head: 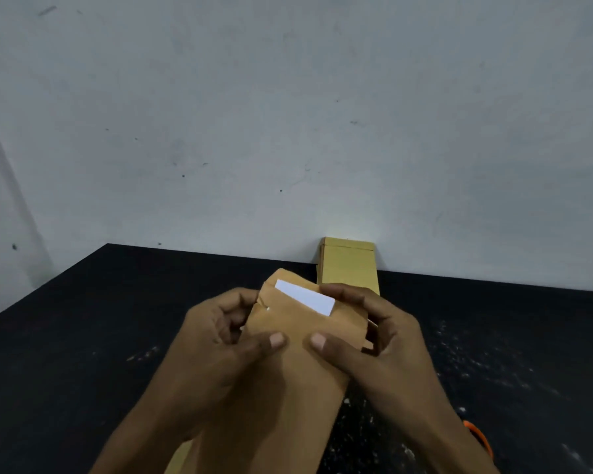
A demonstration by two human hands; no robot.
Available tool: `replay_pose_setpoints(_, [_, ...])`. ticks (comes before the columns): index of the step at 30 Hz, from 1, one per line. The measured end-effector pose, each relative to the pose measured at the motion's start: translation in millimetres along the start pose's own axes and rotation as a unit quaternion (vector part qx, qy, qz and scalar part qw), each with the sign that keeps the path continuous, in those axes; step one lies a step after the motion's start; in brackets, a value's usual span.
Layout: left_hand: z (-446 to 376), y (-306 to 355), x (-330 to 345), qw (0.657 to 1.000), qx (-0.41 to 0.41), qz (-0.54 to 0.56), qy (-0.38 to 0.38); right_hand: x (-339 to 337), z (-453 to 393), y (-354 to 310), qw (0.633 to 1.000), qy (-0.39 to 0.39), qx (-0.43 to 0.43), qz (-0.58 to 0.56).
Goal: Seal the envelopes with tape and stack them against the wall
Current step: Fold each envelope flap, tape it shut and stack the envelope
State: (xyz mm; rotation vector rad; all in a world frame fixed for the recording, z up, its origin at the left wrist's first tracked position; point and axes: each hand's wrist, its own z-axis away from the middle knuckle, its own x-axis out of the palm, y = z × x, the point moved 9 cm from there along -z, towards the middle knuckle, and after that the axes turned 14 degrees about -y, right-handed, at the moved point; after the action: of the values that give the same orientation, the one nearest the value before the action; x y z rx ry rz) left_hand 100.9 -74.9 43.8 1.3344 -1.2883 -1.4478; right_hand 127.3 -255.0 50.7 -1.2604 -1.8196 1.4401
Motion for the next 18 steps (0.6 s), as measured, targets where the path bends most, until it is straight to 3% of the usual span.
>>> replay_pose_setpoints(5, [-8.1,9.5,21.1,0.997,0.035,0.067,-0.017,-11.8,3.9,-11.2,0.999,0.021,-0.03,0.011])
replay_pose_setpoints(13, [-26.2,16.5,30.3,0.983,-0.031,0.181,0.002,-17.5,11.0,-21.7,0.998,0.024,-0.033,0.047])
replay_pose_setpoints(18, [-31.6,23.7,36.2,0.965,-0.028,0.259,0.017,-22.7,15.6,-34.7,0.991,0.055,-0.064,0.103])
